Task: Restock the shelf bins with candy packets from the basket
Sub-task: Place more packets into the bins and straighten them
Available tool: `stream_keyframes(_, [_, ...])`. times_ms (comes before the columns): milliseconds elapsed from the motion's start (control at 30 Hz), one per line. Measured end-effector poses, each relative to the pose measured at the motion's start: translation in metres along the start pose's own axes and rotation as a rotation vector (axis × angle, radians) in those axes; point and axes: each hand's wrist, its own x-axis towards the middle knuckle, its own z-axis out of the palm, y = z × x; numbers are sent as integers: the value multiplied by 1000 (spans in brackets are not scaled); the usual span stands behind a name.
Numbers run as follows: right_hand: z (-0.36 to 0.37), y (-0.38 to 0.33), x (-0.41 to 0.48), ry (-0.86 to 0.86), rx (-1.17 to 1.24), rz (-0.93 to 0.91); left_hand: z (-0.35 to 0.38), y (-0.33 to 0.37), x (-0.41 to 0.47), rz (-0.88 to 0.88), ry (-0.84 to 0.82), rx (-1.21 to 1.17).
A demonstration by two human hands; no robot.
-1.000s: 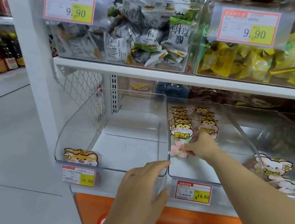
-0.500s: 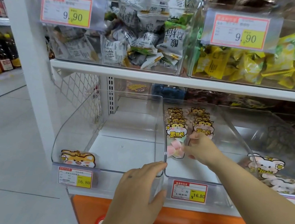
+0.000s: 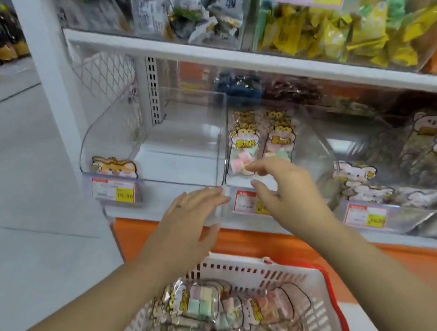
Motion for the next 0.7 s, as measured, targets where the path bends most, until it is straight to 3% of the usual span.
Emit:
stream_keyframes(67, [8, -13, -46, 12, 38, -104, 11, -3, -20, 16, 28, 15])
stream_keyframes(133, [30, -13, -90, -57, 59, -79, 28, -6, -41, -16, -50, 56])
stream_keyframes(300, [93, 23, -163, -630, -26, 195, 91, -24, -97, -235, -382, 71])
stream_keyframes(467, [131, 59, -204, -943, -101, 329, 158, -66, -153, -367, -703, 202])
stream_keyframes(700, [179, 52, -233, -1138, -136, 262, 182, -94, -178, -456, -851, 264])
